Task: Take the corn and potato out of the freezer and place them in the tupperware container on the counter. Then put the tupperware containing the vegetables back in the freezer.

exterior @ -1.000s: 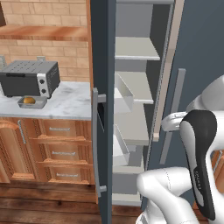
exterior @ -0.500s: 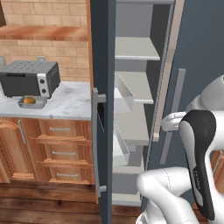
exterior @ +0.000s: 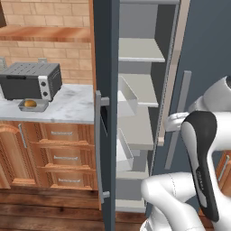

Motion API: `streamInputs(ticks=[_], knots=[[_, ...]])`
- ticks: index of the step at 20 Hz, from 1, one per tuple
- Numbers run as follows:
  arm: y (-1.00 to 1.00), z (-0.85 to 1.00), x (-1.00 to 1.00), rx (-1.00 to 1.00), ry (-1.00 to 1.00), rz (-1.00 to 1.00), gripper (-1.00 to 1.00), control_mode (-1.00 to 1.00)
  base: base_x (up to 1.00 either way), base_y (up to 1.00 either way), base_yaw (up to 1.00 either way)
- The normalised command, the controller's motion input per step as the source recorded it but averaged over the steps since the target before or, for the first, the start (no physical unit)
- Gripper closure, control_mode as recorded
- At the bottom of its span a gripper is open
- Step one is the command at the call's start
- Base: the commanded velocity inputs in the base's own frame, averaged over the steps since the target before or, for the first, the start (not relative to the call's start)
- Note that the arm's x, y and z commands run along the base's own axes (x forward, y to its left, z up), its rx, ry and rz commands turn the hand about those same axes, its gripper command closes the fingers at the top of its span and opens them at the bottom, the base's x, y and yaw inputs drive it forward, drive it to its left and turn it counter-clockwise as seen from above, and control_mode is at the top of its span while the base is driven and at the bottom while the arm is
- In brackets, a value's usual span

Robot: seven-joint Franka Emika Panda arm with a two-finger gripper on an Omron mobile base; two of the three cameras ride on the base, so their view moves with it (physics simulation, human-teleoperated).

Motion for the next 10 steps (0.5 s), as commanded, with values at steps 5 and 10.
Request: streamInputs(ticks=[5,10], knots=[[0.04,0.03,0.52,0.06,-0.26,0.1,-1.0,-1.0,0.0,0.0,0.0],[0.04,0.38,0.4,0.13,-0.1,0.08,-1.0,-1.0,0.0,0.0,0.0]])
